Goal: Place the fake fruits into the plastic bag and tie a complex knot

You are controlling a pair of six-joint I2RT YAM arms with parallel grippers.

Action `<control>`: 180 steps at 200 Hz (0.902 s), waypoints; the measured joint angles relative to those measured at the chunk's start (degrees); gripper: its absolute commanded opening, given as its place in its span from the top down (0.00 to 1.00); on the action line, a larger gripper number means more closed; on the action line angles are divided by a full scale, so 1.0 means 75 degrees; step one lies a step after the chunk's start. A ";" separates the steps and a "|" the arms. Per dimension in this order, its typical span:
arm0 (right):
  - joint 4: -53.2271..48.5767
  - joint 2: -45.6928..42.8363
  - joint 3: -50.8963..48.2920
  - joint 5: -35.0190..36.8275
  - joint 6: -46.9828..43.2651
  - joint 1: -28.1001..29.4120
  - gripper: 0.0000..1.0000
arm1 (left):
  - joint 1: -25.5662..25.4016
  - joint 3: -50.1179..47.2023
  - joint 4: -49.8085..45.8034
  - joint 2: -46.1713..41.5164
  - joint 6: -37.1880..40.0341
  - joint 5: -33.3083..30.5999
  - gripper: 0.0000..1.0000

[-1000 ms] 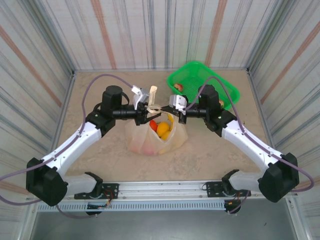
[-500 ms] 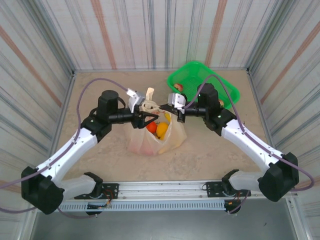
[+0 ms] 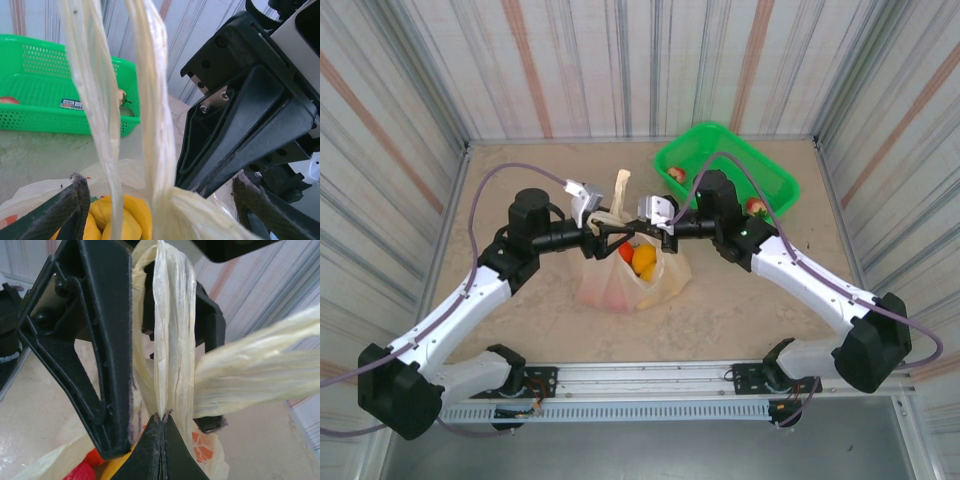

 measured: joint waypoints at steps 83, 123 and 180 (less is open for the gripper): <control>-0.0114 0.0012 0.0003 0.0154 -0.0122 -0.0020 1.00 | 0.0248 -0.0344 0.0583 -0.0082 -0.0236 0.0493 0.73; -0.0093 0.0012 0.0003 0.0102 -0.0117 -0.0108 1.00 | 0.0251 -0.0458 0.0906 -0.0082 -0.0303 0.0720 0.90; -0.0093 -0.0032 0.0003 -0.0303 -0.0093 -0.0213 0.73 | 0.0251 -0.0586 0.0953 -0.0297 -0.0137 0.0737 1.00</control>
